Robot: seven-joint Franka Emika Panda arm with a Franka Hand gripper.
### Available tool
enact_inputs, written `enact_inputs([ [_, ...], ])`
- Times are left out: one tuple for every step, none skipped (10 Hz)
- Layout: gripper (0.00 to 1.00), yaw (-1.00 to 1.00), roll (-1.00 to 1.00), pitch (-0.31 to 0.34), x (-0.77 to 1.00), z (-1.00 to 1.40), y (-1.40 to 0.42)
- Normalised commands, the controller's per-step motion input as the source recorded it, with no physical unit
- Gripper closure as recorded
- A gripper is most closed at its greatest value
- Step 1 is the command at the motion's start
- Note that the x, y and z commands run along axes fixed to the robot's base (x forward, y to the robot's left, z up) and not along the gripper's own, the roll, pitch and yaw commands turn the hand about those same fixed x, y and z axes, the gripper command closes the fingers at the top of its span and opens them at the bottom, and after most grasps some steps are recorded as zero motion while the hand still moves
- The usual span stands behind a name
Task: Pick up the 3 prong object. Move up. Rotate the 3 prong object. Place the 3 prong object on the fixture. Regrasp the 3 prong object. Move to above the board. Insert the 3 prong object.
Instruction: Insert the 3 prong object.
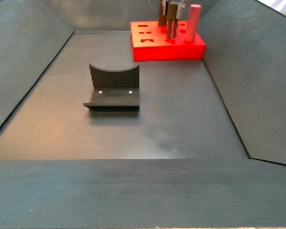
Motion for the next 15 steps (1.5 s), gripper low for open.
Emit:
enact_inputs([
  [1.00, -0.20, 0.09, -0.074, 0.02, -0.63, -0.07],
  [1.00, -0.03, 0.22, -0.017, 0.00, -0.72, 0.00],
  [1.00, 0.00, 0.26, 0.000, 0.05, -0.77, 0.08],
  [1.00, 0.00, 0.23, 0.000, 0.11, -0.80, 0.03],
  [1.00, -0.13, 0.12, -0.004, 0.19, -0.71, 0.00],
  [1.00, -0.19, 0.11, -0.019, 0.30, -0.79, -0.11],
  [1.00, -0.27, 0.04, -0.084, 0.32, -0.95, -0.21],
  [1.00, -0.32, 0.01, -0.124, 0.28, -1.00, -0.23],
  [1.00, -0.43, 0.04, -0.040, 0.52, -0.97, -0.19],
  [1.00, -0.62, 0.06, -0.034, 0.33, -0.94, -0.04],
  [1.00, -0.70, 0.01, -0.086, 0.13, -0.94, 0.00],
  [1.00, -0.65, 0.00, -0.087, 0.11, -0.94, 0.00],
  [1.00, -0.43, 0.01, -0.077, 0.01, -0.97, 0.01],
  [1.00, -0.20, 0.06, -0.074, 0.03, -1.00, 0.00],
  [1.00, -0.12, 0.06, -0.043, 0.09, -0.98, 0.00],
])
